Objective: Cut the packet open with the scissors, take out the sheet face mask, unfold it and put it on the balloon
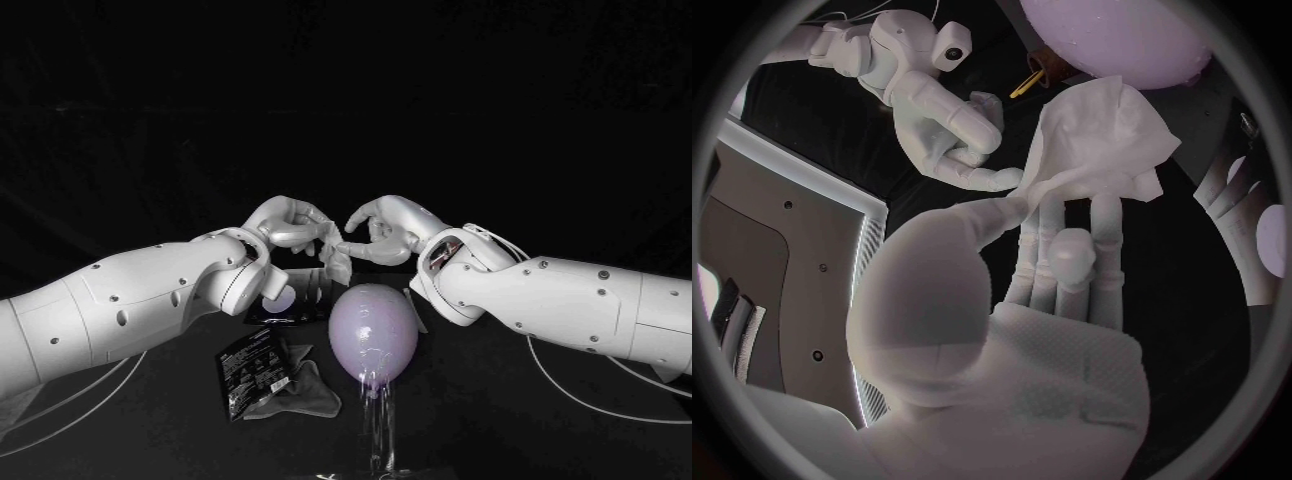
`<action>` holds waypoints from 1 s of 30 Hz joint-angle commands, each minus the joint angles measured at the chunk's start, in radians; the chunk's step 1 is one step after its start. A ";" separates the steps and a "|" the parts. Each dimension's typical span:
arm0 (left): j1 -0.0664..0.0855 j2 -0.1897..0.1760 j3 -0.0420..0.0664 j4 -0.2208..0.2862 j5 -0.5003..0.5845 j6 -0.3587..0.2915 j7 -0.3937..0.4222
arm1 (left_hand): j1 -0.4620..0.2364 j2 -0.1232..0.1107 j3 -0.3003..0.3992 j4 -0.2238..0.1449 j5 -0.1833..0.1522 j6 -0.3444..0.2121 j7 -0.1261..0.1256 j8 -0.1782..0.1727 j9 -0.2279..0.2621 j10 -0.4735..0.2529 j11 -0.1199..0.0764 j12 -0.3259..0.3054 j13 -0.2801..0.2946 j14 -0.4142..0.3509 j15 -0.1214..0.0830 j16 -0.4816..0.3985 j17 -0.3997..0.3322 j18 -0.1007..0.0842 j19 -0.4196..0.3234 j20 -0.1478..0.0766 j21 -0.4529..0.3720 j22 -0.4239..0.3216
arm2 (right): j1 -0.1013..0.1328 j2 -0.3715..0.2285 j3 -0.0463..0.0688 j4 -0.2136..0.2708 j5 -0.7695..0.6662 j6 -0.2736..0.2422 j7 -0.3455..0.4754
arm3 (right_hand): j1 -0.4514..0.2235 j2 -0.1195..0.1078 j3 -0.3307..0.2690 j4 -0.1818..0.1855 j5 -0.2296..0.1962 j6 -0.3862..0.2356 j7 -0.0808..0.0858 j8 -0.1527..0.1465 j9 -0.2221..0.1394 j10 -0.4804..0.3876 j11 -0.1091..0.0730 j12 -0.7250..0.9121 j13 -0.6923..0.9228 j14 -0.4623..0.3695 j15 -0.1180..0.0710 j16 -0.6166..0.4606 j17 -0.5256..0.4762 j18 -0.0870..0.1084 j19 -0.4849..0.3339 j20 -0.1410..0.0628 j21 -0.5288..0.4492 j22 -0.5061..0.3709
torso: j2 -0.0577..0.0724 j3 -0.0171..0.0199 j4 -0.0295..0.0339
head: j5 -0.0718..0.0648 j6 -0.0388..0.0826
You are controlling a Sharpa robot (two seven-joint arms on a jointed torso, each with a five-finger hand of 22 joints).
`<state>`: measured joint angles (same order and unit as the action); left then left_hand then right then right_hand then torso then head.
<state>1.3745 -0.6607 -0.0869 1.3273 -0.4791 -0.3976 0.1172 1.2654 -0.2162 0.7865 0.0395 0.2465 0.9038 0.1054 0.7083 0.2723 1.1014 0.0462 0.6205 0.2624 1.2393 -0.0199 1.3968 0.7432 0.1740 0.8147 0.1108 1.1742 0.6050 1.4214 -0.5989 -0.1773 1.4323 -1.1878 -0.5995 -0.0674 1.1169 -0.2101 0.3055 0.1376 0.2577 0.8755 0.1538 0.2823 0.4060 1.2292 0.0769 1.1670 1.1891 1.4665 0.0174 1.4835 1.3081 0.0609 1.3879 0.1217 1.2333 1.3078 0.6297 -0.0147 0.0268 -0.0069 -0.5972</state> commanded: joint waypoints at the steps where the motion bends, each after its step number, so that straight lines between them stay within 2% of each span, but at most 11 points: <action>1: 0.001 0.001 0.001 0.000 -0.013 0.004 -0.016 | -0.006 0.004 0.013 -0.020 0.012 0.003 -0.003 0.007 0.128 0.013 -0.011 0.006 0.002 0.005 -0.002 0.005 0.001 0.011 0.000 -0.010 0.006 0.002 | -0.001 0.001 0.000 0.005 -0.033 0.002 -0.008 | -0.013 -0.002 -0.011 0.016 0.002 0.009 0.001 0.006 -0.002 0.002 0.000 0.001 -0.004 0.027 -0.006 0.001 0.101 0.013 0.004 -0.003 -0.002 0.165 | -0.001 0.0002 -0.0013 | 0.000 -0.001; 3: 0.001 0.002 0.001 0.000 -0.015 0.005 -0.018 | -0.018 -0.002 0.014 -0.026 0.050 0.010 -0.006 0.011 0.134 0.018 -0.014 0.012 0.007 0.008 -0.004 0.006 0.005 0.011 0.001 -0.012 0.009 0.003 | -0.002 0.002 0.001 0.008 -0.049 0.009 -0.022 | -0.028 -0.004 -0.038 0.038 -0.002 0.008 0.002 0.007 -0.003 -0.004 0.000 -0.003 -0.010 0.025 -0.005 -0.002 0.097 0.014 0.003 -0.004 -0.006 0.164 | -0.001 0.0002 -0.0019 | 0.001 -0.001; 4: 0.001 0.002 0.001 0.000 -0.015 0.005 -0.019 | -0.021 -0.002 0.015 -0.028 0.057 0.011 -0.007 0.012 0.136 0.019 -0.015 0.013 0.009 0.009 -0.005 0.006 0.006 0.011 0.001 -0.012 0.010 0.004 | -0.002 0.003 0.001 0.008 -0.061 0.013 -0.032 | -0.032 -0.004 -0.046 0.045 -0.002 0.007 0.001 0.006 -0.004 -0.004 0.001 -0.003 -0.011 0.025 -0.006 -0.002 0.097 0.013 0.003 -0.003 -0.006 0.164 | 0.000 0.0001 -0.0018 | 0.001 -0.001; 6: 0.001 0.003 0.001 0.000 -0.016 0.006 -0.020 | -0.023 -0.003 0.015 -0.029 0.061 0.011 -0.007 0.012 0.138 0.020 -0.016 0.014 0.010 0.010 -0.006 0.007 0.007 0.011 0.001 -0.013 0.010 0.004 | -0.003 0.007 0.001 0.006 -0.079 0.021 -0.050 | -0.033 -0.004 -0.063 0.054 -0.005 0.006 0.002 0.007 -0.004 -0.006 0.001 -0.004 -0.013 0.025 -0.005 -0.002 0.096 0.013 0.003 -0.003 -0.005 0.164 | 0.000 0.0001 -0.0015 | 0.000 -0.001; 8: 0.001 0.003 0.001 0.001 -0.017 0.007 -0.022 | -0.031 -0.005 0.015 -0.033 0.072 0.015 -0.010 0.015 0.143 0.024 -0.018 0.019 0.014 0.014 -0.008 0.009 0.013 0.010 0.001 -0.013 0.012 0.005 | -0.004 0.017 0.001 -0.002 -0.104 0.030 -0.082 | -0.017 0.003 -0.122 0.079 -0.035 0.002 0.003 0.008 -0.007 -0.015 0.003 -0.008 -0.022 0.022 -0.004 -0.005 0.092 0.014 0.001 -0.002 -0.011 0.163 | -0.001 0.0003 -0.0011 | -0.001 -0.001; 10: 0.001 0.004 0.001 0.002 -0.017 0.008 -0.023 | -0.033 -0.006 0.015 -0.033 0.074 0.017 -0.011 0.016 0.144 0.026 -0.019 0.020 0.016 0.015 -0.008 0.009 0.014 0.010 0.001 -0.014 0.012 0.005 | -0.006 0.024 0.001 -0.008 -0.127 0.032 -0.103 | -0.005 0.009 -0.145 0.087 -0.039 -0.001 0.004 0.008 -0.008 -0.019 0.004 -0.009 -0.024 0.020 -0.003 -0.006 0.089 0.015 -0.001 -0.001 -0.015 0.162 | -0.001 0.0000 -0.0011 | 0.000 -0.002; 12: 0.001 0.004 0.001 0.002 -0.018 0.009 -0.025 | -0.036 -0.007 0.015 -0.034 0.076 0.018 -0.012 0.017 0.145 0.027 -0.019 0.021 0.017 0.016 -0.009 0.010 0.017 0.010 0.001 -0.014 0.012 0.005 | -0.009 0.033 0.001 -0.016 -0.152 0.035 -0.126 | 0.017 0.019 -0.198 0.109 -0.049 -0.006 0.006 0.009 -0.011 -0.027 0.006 -0.013 -0.032 0.017 0.000 -0.009 0.084 0.017 -0.006 0.000 -0.024 0.160 | 0.000 0.0000 -0.0006 | 0.000 -0.002; 13: 0.001 0.004 0.001 0.003 -0.019 0.009 -0.025 | -0.036 -0.007 0.015 -0.034 0.077 0.018 -0.012 0.017 0.146 0.028 -0.020 0.022 0.017 0.017 -0.009 0.010 0.017 0.010 0.001 -0.014 0.012 0.005 | -0.010 0.038 0.001 -0.021 -0.164 0.036 -0.137 | 0.017 0.019 -0.198 0.109 -0.049 -0.006 0.006 0.009 -0.011 -0.027 0.006 -0.013 -0.032 0.017 0.000 -0.009 0.084 0.017 -0.006 0.000 -0.024 0.160 | 0.000 0.0001 -0.0003 | -0.001 -0.002; 17: 0.001 0.004 0.001 0.003 -0.020 0.009 -0.027 | -0.044 -0.009 0.014 -0.035 0.083 0.022 -0.015 0.021 0.151 0.033 -0.023 0.027 0.021 0.019 -0.011 0.011 0.020 0.010 0.002 -0.014 0.012 0.005 | -0.015 0.055 0.001 -0.038 -0.204 0.039 -0.172 | 0.081 0.034 -0.286 0.150 -0.066 -0.011 0.010 0.013 -0.014 -0.035 0.006 -0.013 -0.040 0.014 0.001 -0.012 0.079 0.018 -0.008 0.003 -0.030 0.159 | 0.000 -0.0004 -0.0001 | -0.002 -0.002; 25: 0.001 0.006 0.001 0.005 -0.021 0.009 -0.027 | -0.054 -0.011 0.016 -0.037 0.093 0.027 -0.020 0.026 0.158 0.040 -0.027 0.033 0.027 0.022 -0.015 0.013 0.022 0.010 0.002 -0.014 0.011 0.004 | -0.027 0.080 0.001 -0.064 -0.263 0.056 -0.214 | 0.130 0.042 -0.309 0.149 -0.082 0.000 0.004 0.026 -0.012 -0.034 0.005 -0.008 -0.041 0.015 -0.002 -0.010 0.080 0.017 -0.004 0.001 -0.025 0.160 | 0.000 -0.0008 -0.0006 | -0.001 -0.003; 30: 0.001 0.007 0.001 0.006 -0.021 0.011 -0.026 | -0.055 -0.011 0.017 -0.039 0.096 0.028 -0.021 0.028 0.160 0.042 -0.028 0.035 0.028 0.023 -0.016 0.013 0.024 0.010 0.002 -0.014 0.011 0.004 | -0.033 0.087 0.001 -0.067 -0.289 0.051 -0.231 | 0.178 0.048 -0.308 0.146 -0.107 0.019 -0.005 0.050 -0.006 -0.023 -0.004 0.002 -0.039 0.023 -0.009 -0.003 0.092 0.012 0.009 -0.005 -0.004 0.167 | 0.000 0.0002 -0.0013 | -0.001 -0.005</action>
<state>1.3745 -0.6561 -0.0869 1.3305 -0.4963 -0.3973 0.0872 1.2140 -0.2335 0.7933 0.0189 0.3385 0.9251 0.0838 0.7201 0.2724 1.1246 0.0301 0.6503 0.2898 1.2623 -0.0291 1.4057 0.7653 0.1705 0.8147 0.1036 1.1802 0.6094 1.3888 -0.5133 -0.1770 1.3659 -1.4159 -0.5621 -0.2595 1.2894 -0.1592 -0.0012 0.2843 0.1525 0.8895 0.1470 0.3313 0.3998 1.2054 0.0755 1.1651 1.1496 1.4644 0.0157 1.4774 1.3074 0.0602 1.3927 0.1167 1.2279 1.3081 0.6297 -0.0151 0.0264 -0.0075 -0.6017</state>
